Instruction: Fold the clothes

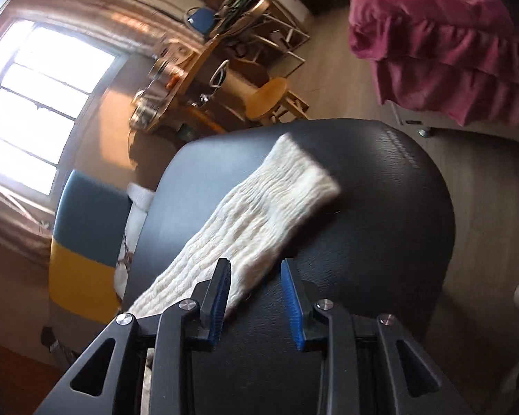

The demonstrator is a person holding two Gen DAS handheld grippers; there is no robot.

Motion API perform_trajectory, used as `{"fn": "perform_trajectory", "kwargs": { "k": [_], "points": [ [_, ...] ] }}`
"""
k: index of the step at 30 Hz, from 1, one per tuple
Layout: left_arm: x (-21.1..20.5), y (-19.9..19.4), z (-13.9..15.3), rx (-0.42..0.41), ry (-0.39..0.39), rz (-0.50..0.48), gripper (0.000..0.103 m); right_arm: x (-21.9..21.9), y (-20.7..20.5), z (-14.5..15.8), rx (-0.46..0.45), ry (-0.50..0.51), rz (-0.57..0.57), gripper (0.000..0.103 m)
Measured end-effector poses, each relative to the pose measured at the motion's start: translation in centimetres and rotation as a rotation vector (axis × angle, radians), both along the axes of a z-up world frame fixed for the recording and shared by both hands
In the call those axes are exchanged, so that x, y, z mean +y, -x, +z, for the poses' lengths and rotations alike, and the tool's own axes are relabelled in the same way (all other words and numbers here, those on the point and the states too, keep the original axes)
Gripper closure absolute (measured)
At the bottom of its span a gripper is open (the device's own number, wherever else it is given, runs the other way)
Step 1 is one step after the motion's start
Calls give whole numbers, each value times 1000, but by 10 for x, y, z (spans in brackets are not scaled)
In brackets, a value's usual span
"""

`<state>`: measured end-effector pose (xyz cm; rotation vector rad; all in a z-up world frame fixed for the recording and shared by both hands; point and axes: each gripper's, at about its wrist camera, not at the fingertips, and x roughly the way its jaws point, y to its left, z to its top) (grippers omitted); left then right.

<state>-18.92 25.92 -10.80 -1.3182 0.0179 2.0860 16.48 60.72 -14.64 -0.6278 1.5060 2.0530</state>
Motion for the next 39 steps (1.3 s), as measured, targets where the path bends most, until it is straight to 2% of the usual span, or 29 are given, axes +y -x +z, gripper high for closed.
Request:
{"fn": "perform_trajectory", "kwargs": {
  "k": [3, 7, 8, 13, 16, 20, 22, 24, 27, 28, 30, 32, 34, 35, 39],
  "points": [
    [-13, -24, 4, -22, -24, -4, 86, 13, 3, -14, 16, 54, -49, 70],
    [-28, -46, 3, -52, -27, -5, 82, 22, 8, -29, 119, 81, -93, 70],
    [-31, -49, 2, -63, -27, -4, 81, 22, 8, -30, 126, 75, -108, 73],
    [-35, -66, 2, -89, -38, -21, 81, 21, 24, -15, -24, -37, -43, 92],
    [-25, -72, 12, -112, -69, -60, 81, 3, 49, 5, -79, -208, 107, 95],
    [15, -81, 34, -169, -149, -157, 81, -28, 84, 25, -132, -396, 327, 95],
    [48, -83, 39, -248, -186, -216, 79, -38, 96, 21, -185, -434, 401, 95],
    [86, -88, 43, -280, -193, -259, 78, -45, 101, 14, -220, -448, 450, 94],
    [144, -94, 41, -347, -185, -312, 73, -51, 101, 12, -228, -472, 490, 94],
    [162, -97, 38, -376, -186, -334, 68, -53, 101, 11, -229, -480, 502, 95],
    [194, -100, 30, -410, -183, -353, 66, -56, 100, 11, -230, -497, 525, 95],
    [221, -100, 23, -435, -175, -362, 65, -60, 100, 10, -231, -514, 548, 94],
    [239, -99, 17, -469, -169, -357, 55, -63, 99, 10, -232, -531, 571, 94],
    [247, -98, 15, -482, -165, -355, 53, -65, 99, 9, -233, -539, 583, 94],
    [266, -98, 16, -447, -127, -369, 47, -74, 100, 10, -253, -593, 626, 94]
  ]
}}
